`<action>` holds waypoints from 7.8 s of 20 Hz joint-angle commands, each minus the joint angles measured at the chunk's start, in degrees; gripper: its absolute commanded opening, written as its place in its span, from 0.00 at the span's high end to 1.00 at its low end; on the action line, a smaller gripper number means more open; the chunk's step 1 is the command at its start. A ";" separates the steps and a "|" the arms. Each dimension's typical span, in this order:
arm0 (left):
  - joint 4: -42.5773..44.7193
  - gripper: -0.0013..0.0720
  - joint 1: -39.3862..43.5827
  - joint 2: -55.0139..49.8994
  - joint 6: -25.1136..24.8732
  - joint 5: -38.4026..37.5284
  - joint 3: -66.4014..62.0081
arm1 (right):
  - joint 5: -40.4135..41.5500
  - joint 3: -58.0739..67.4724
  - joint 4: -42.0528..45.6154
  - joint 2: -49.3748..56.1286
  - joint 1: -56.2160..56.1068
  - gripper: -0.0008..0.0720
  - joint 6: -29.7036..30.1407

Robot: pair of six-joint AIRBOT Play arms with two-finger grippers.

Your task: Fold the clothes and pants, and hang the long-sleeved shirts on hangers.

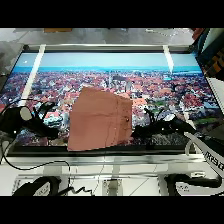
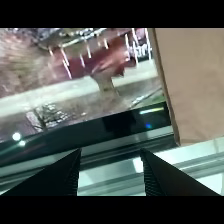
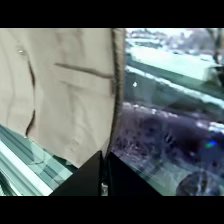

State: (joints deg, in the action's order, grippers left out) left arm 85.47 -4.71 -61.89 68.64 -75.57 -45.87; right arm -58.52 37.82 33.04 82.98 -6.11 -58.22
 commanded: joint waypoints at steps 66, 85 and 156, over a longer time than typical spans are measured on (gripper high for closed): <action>-57.86 0.97 -11.34 39.08 -23.58 21.94 -21.79 | 6.97 35.76 21.27 -44.22 -14.25 0.97 2.40; -53.13 0.97 8.04 -13.05 -14.45 27.80 -12.02 | 6.91 35.69 33.51 -0.59 -5.38 0.97 -24.74; -20.06 0.21 8.09 -10.43 -11.08 11.67 -29.64 | -4.20 50.49 43.76 -4.00 15.39 0.96 -21.14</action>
State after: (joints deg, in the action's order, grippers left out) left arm 61.98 3.46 -75.79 58.37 -63.48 -74.08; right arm -60.62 86.41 64.25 84.79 4.89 -73.28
